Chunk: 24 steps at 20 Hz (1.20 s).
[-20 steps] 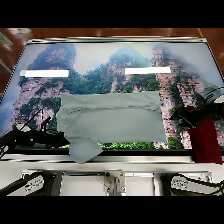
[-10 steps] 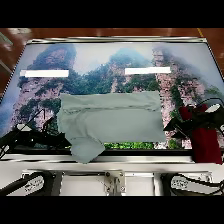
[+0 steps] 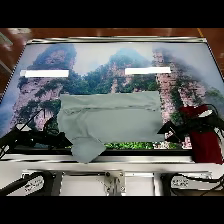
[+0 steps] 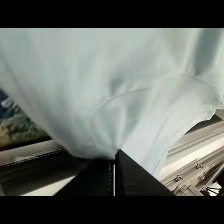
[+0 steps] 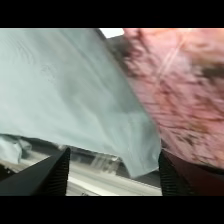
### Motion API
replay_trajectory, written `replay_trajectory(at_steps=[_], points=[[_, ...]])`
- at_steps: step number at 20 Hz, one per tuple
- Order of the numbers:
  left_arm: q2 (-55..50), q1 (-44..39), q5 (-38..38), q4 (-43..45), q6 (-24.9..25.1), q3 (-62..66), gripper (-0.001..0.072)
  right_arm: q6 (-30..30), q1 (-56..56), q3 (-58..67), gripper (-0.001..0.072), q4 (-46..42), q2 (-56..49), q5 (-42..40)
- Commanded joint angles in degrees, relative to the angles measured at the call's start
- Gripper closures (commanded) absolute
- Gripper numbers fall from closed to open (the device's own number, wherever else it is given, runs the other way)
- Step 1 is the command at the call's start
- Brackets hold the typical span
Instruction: Fold the shirts.
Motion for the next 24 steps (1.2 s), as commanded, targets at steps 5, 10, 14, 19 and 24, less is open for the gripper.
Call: replay_trajectory(at_steps=[5,10,14,19,24], points=[[0.79,0.33,1.75,0.07,3.37,2.25,0.0673,-2.51,6.32,2.49,0.064,0.22,-2.1,-1.07],[2.32,1.14,0.63,0.02,5.88,15.91,0.0673,-3.58,6.34,9.99,0.0641,1.09,3.67,-2.16],[0.79,1.14,1.53,0.04,5.46,26.58,0.0673,-3.54,7.96,16.26,0.0641,3.96,3.89,-9.9],[-9.6,1.14,1.44,0.02,2.6,36.22,0.0672,-0.09,15.1,25.18,0.0641,-3.02,-0.74,-22.36],[-21.0,0.76,1.07,-0.31,1.18,45.94,0.0672,2.51,17.03,33.81,0.0641,-3.34,-10.88,-22.73]])
